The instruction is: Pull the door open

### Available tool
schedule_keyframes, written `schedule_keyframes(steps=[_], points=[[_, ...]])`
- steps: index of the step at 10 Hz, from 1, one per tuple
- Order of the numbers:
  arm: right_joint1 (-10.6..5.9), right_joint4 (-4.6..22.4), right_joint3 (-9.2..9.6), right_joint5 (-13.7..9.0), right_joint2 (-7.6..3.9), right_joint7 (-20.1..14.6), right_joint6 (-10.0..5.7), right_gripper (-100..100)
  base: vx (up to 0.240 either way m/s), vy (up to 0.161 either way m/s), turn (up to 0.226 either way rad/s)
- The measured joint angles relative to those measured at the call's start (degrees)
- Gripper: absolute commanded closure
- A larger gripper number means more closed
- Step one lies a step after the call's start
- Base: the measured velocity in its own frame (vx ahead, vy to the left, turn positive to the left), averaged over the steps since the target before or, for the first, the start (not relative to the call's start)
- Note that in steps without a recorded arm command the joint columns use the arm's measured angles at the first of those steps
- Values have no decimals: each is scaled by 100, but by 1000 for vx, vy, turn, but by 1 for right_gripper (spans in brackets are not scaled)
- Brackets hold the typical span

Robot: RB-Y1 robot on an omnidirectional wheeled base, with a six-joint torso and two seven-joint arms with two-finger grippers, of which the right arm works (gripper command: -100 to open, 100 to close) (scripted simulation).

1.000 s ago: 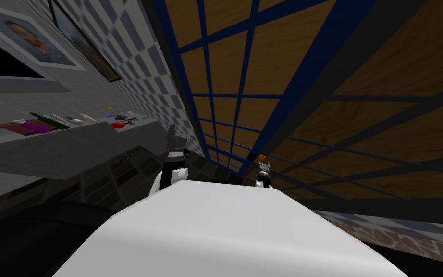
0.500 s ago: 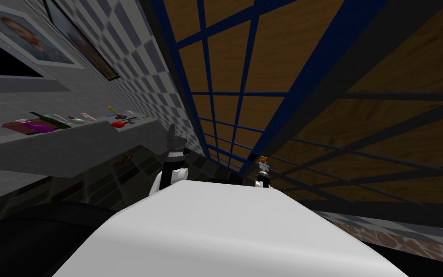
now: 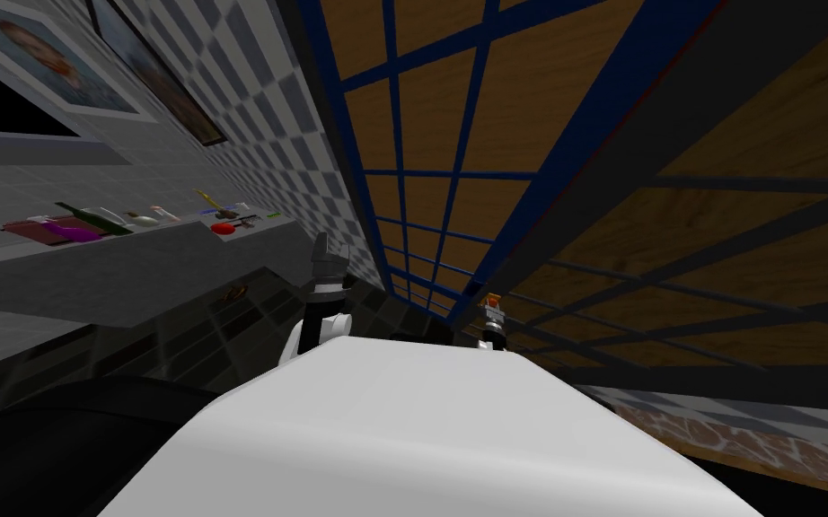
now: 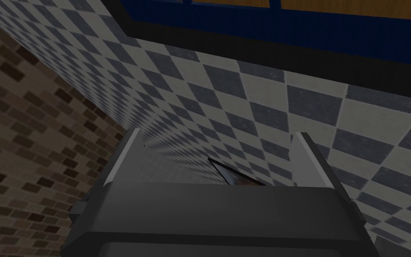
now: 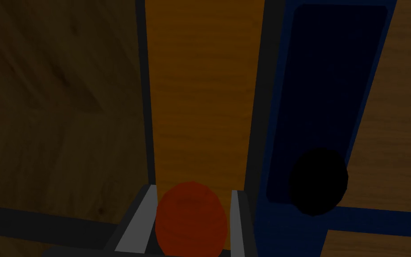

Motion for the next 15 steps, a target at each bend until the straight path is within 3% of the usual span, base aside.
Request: schedule_keyframes(steps=[1,2,4,5,7,8,9,10,11,13,14,15], points=[[-2,274,-39,-56,-130,-40,-123,100,-154,41,-67],[63,310,-50,-69,-155,-83,-126,100,-85,23,-23],[283,-37,5,-65,-40,-222,97,100,-101,11,-33],[178,254,-55,-131,-139,-204,-27,100,-61,5,2],[213,295,-39,-175,-181,-283,-83,100,-50,22,-23],[333,40,3,-156,-106,-357,34,100,-69,19,-30],[384,39,18,-189,-119,-431,12,100,-101,18,-28],[342,228,-1,-241,-198,-467,-85,100,-76,23,17],[425,126,24,-237,-196,-539,-26,100,-89,36,2],[461,240,22,-296,-260,-641,-65,100,-56,10,-34],[621,-51,67,-266,-148,-701,63,100,-12,-4,-11],[620,-44,72,-266,-143,-714,95,100,6,0,-8]])
